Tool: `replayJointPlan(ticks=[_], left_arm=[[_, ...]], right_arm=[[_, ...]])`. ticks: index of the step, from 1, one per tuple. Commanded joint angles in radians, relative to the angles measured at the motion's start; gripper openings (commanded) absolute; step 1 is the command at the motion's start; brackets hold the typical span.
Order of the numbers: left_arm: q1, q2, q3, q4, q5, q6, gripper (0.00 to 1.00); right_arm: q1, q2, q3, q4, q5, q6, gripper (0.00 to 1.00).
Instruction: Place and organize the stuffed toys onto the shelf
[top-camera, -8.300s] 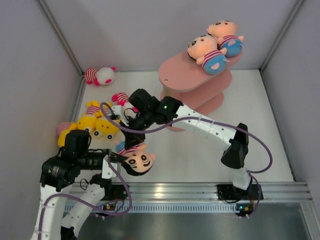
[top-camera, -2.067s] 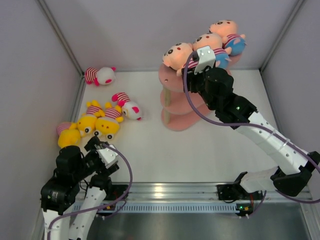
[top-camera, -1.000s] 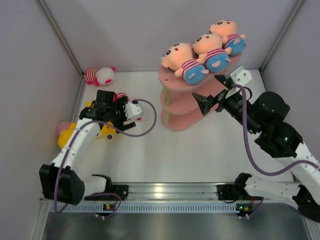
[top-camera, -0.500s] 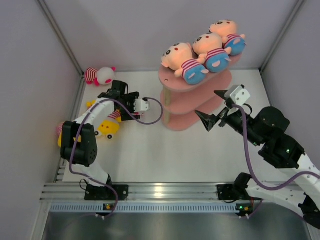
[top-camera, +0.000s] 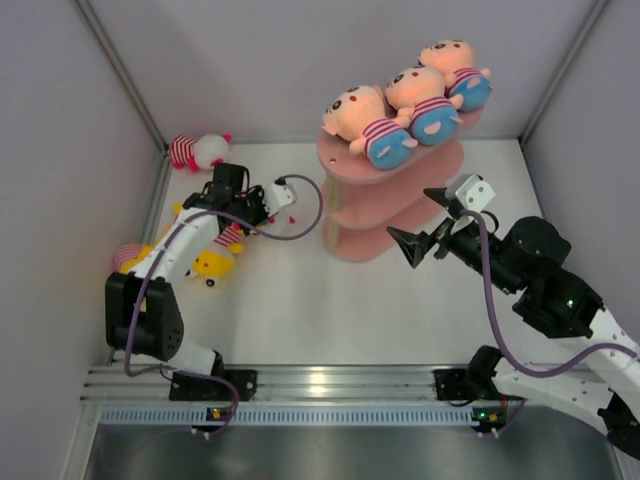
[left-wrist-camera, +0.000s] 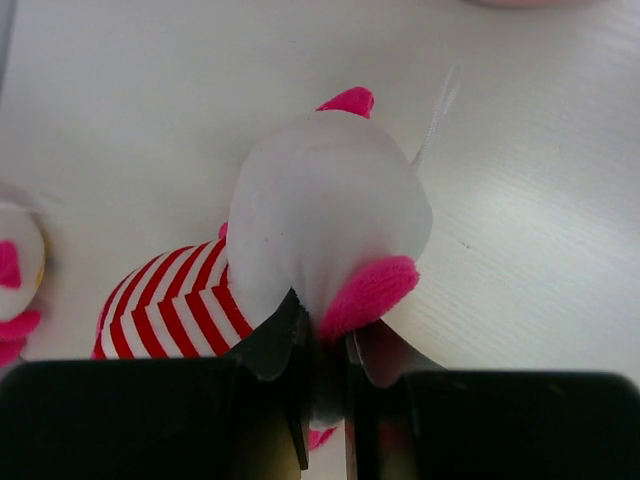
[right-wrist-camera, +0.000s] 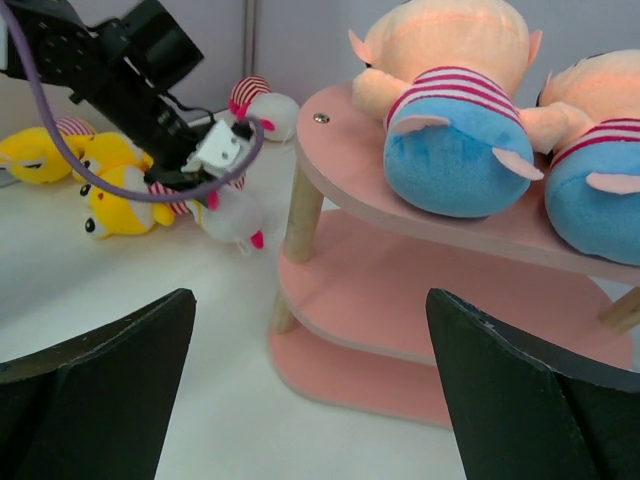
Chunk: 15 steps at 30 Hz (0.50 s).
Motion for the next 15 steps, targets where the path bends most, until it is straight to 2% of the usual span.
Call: replayJointPlan(ticks=[1, 8, 12, 15], left_arm=[[0.0, -0.184, 0.02, 0.076, -0.089, -0.413, 0.0], [0.004, -0.485, 0.021, 0.067, -0.109, -0.783, 0.0], [0.015, -0.565, 0.177, -0.045, -0.1, -1.041, 0.0], [0.017, -0.599, 0.245, -0.098, -0.036, -1.152, 0.0]], right_arm=[[0.007, 0.018, 0.036, 0.027, -0.016, 0.028, 0.97], [0.011, 0.094, 0.157, 0.0, -0.152, 0.015, 0.96], [0.017, 0.126, 0.237, -0.004, -0.216, 0.014, 0.94], [0.031, 0.133, 0.238, 0.028, -0.246, 0.031, 0.93]])
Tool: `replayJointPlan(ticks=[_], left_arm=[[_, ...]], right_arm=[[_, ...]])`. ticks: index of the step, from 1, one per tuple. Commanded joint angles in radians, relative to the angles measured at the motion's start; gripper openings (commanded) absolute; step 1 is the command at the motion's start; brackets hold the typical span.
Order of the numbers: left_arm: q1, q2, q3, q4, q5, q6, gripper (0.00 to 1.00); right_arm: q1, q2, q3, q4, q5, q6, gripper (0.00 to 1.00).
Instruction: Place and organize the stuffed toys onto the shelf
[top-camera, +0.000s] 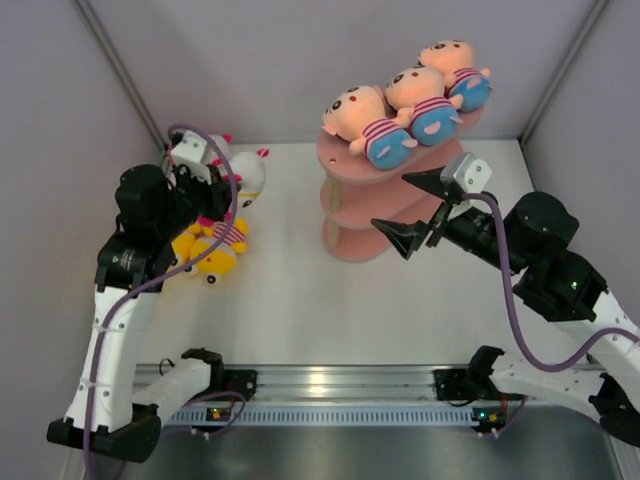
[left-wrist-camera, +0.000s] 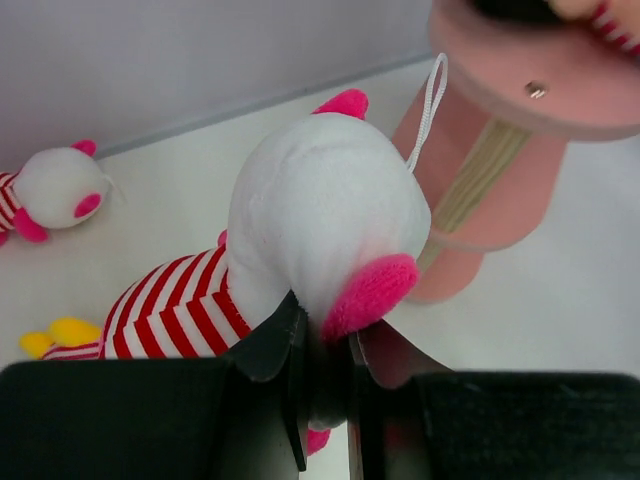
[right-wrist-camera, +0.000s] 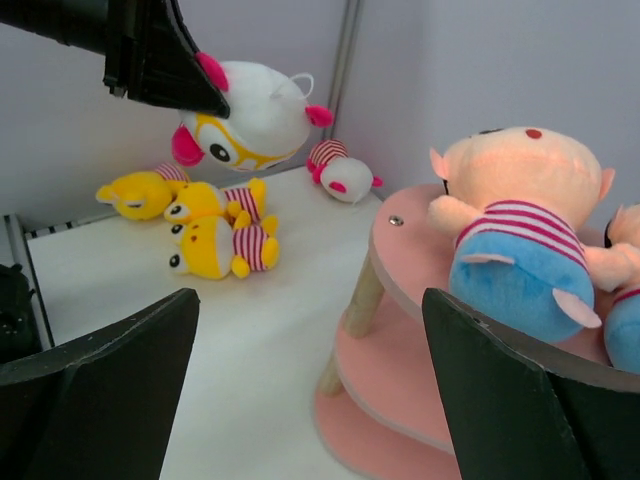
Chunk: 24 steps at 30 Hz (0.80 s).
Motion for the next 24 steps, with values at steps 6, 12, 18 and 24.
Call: replayJointPlan(ticks=[6, 12, 18, 24], left_arm=[[0.006, -0.076, 0.251, -0.042, 0.206, -0.605, 0.0], [0.04, -0.093, 0.25, 0.085, 0.34, -0.821, 0.0], [0.06, -0.085, 0.29, 0.139, 0.39, -0.909, 0.0], [0.06, -0.111, 0.275, 0.144, 0.412, -0.92, 0.0]], right_arm=[[0.058, -0.019, -0.098, 0.27, -0.11, 0.154, 0.9], [0.129, 0.018, -0.197, 0.458, -0.123, 0.275, 0.88], [0.213, 0.141, -0.168, 0.558, -0.1, 0.308, 0.88], [0.256, 0.302, -0.105, 0.61, -0.041, 0.343, 0.86]])
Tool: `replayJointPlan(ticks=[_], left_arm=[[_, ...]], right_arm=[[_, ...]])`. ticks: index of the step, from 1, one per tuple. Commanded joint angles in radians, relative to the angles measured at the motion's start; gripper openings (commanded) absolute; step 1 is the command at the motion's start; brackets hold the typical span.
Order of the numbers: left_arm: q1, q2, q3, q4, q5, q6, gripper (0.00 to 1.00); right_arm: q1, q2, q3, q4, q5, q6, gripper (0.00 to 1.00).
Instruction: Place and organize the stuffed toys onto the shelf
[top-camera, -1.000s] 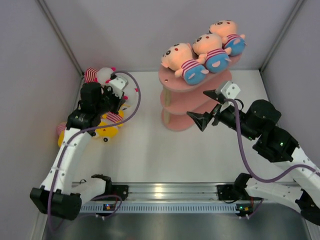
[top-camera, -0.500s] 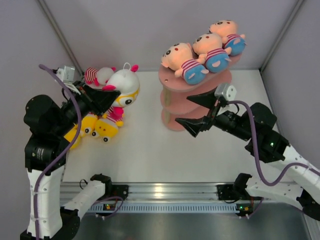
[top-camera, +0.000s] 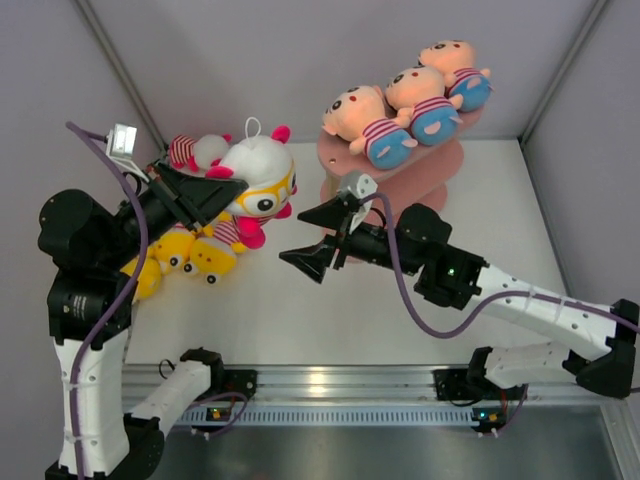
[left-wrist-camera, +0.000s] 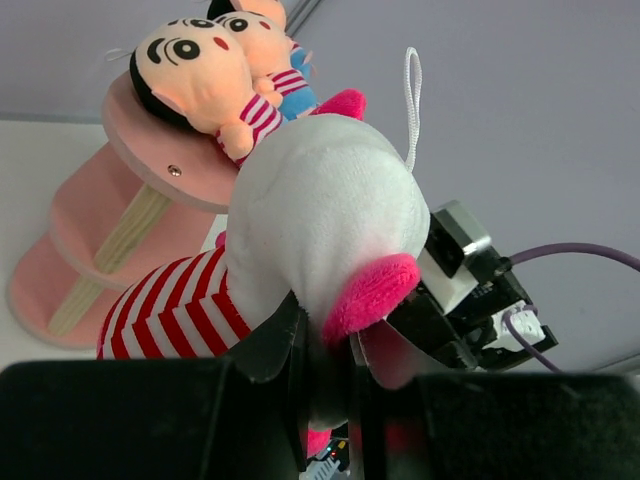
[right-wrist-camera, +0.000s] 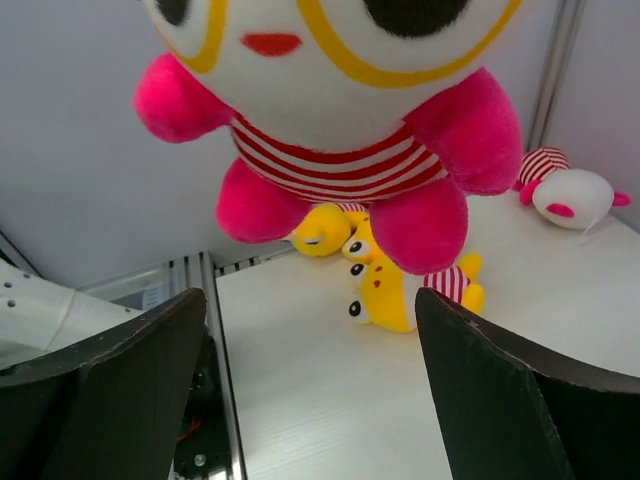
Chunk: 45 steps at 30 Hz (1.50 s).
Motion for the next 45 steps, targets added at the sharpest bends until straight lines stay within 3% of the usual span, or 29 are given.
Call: replayJointPlan(ticks=[1, 5, 13, 15, 16, 19, 26, 29, 32, 33, 36, 39, 42, 44, 45], left_arm=[[0.006, -0.028, 0.017, 0.087, 0.039, -0.041, 0.0], [0.006, -0.054, 0.004, 0.087, 0.051, -0.04, 0.0], [0.006, -0.074, -0.02, 0.086, 0.06, -0.052, 0.0], [0.006, -0.071, -0.017, 0.087, 0.059, -0.054, 0.0], [0.006, -0.073, -0.014, 0.087, 0.059, -0.052, 0.0], [0.006, -0.071, -0.002, 0.087, 0.07, -0.047, 0.0], [0.006, -0.071, 0.001, 0.097, 0.083, -0.054, 0.0], [0.006, -0.073, -0.005, 0.097, 0.083, -0.055, 0.0], [0.006, -0.071, 0.001, 0.096, 0.083, -0.055, 0.0], [0.006, -0.071, 0.001, 0.095, 0.083, -0.055, 0.0], [0.006, -0.073, -0.002, 0.096, 0.083, -0.054, 0.0], [0.006, -0.08, -0.02, 0.097, 0.083, -0.034, 0.0], [0.006, -0.099, -0.07, 0.096, 0.076, 0.015, 0.0], [0.006, -0.123, -0.101, 0.095, 0.067, 0.09, 0.14], [0.006, -0.134, -0.138, 0.095, 0.06, 0.126, 0.31]], right_arm=[[0.026, 0.056, 0.067, 0.114, 0.059, 0.04, 0.85], [0.024, 0.064, 0.091, 0.113, 0.142, 0.025, 0.85], [-0.002, 0.154, 0.177, 0.041, 0.082, 0.002, 0.84], [-0.008, 0.176, 0.214, 0.01, 0.062, 0.002, 0.81], [-0.009, 0.188, 0.223, 0.004, 0.06, 0.002, 0.73], [-0.009, 0.181, 0.217, 0.015, 0.048, 0.015, 0.64], [-0.014, 0.19, 0.191, 0.031, 0.037, 0.015, 0.77], [-0.021, 0.201, 0.202, 0.032, 0.022, 0.012, 0.7], [-0.029, 0.218, 0.222, 0.016, 0.005, 0.006, 0.52], [-0.031, 0.228, 0.223, 0.012, 0.001, 0.006, 0.39], [-0.035, 0.239, 0.228, 0.001, -0.01, 0.012, 0.16], [-0.035, 0.215, 0.203, 0.002, -0.003, 0.035, 0.0], [-0.037, 0.161, 0.171, -0.036, 0.04, 0.058, 0.0], [-0.035, 0.136, 0.166, -0.122, 0.06, 0.065, 0.0], [-0.035, 0.115, 0.165, -0.193, 0.06, 0.061, 0.0]])
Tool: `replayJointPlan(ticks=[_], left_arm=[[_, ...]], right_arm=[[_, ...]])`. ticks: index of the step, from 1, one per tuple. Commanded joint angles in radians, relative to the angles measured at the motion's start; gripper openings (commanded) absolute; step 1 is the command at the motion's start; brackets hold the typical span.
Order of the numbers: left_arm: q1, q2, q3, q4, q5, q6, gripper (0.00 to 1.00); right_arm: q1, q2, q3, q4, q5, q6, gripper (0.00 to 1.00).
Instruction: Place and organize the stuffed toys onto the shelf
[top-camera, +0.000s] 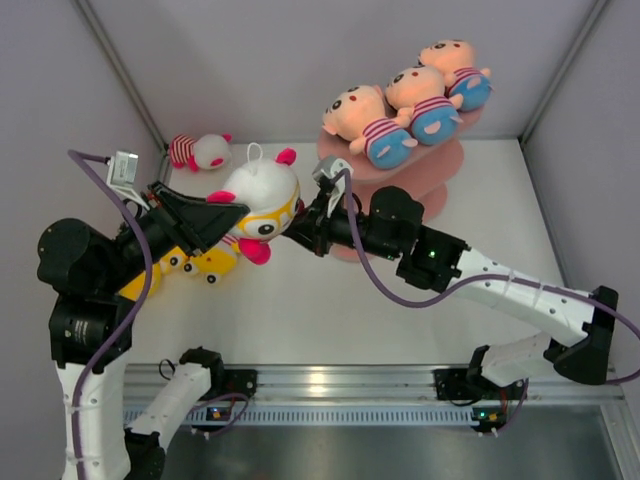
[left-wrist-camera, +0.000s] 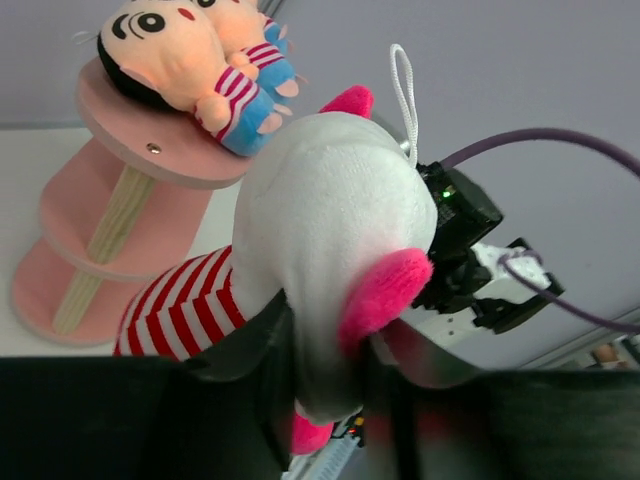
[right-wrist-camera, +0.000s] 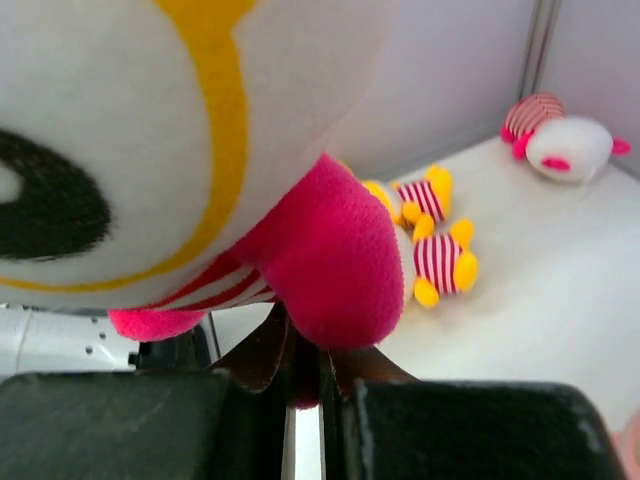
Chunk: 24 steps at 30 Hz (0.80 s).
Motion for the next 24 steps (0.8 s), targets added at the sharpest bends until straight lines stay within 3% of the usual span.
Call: replayJointPlan(ticks=[1, 3, 7, 14, 20, 24], left_arm=[[0.002, -0.054, -0.065, 0.061, -0.04, 0.173, 0.38], [0.002, -0.079, -0.115, 0.048, -0.083, 0.235, 0.56], [0.002, -0.13, -0.178, 0.018, -0.134, 0.417, 0.69], [0.002, -0.157, -0.231, -0.018, -0.204, 0.511, 0.7], [0.002, -0.167, -0.249, -0.019, -0.209, 0.527, 0.7], [0.002, -0.177, -0.257, -0.019, -0.206, 0.537, 0.7]], right_arm=[[-0.011, -0.09, -0.006, -0.159, 0.036, 0.022, 0.0], [-0.009, -0.12, -0.027, -0.305, 0.041, 0.025, 0.0], [-0.009, -0.194, -0.125, -0.468, 0.06, 0.042, 0.0], [-0.009, -0.3, -0.273, -0.624, 0.056, 0.075, 0.0], [-0.046, -0.3, -0.322, -0.736, 0.074, 0.117, 0.0], [-0.239, -0.346, -0.403, -0.724, -0.044, 0.129, 0.0]])
